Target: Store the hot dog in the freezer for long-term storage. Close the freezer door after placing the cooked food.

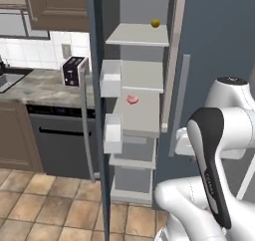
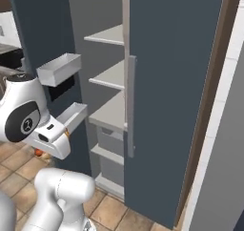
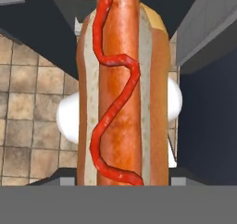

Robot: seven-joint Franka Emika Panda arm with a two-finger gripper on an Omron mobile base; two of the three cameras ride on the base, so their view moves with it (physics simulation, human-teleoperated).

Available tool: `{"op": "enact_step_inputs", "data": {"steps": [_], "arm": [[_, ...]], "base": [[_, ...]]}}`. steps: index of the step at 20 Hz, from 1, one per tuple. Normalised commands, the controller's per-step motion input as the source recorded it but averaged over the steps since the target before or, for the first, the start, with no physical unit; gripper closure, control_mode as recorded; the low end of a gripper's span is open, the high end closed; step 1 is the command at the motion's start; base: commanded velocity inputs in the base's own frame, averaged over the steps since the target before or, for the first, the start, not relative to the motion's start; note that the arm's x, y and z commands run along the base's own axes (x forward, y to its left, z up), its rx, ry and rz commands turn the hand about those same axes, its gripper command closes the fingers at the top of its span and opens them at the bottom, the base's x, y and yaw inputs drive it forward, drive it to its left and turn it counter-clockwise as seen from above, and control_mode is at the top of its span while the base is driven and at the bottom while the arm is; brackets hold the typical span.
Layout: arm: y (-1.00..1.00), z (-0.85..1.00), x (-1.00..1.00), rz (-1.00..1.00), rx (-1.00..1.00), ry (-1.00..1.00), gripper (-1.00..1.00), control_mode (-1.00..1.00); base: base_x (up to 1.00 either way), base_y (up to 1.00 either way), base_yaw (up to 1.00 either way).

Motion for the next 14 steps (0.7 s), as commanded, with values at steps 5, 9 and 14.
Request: {"op": "enact_step_inputs", "data": {"steps": [5,9,14], "arm": [[0.0,0.0,0.0,0.0,0.0,0.0,1.0,1.0],[0.0,0.0,0.0,0.0,0.0,0.0,1.0,1.0],[0.0,0.0,0.0,0.0,0.0,0.0,1.0,1.0]], "base": [[0.49,-0.42,0.23],[0.3,-0.19,0.24],[0.1,0.0,0.15]]}}
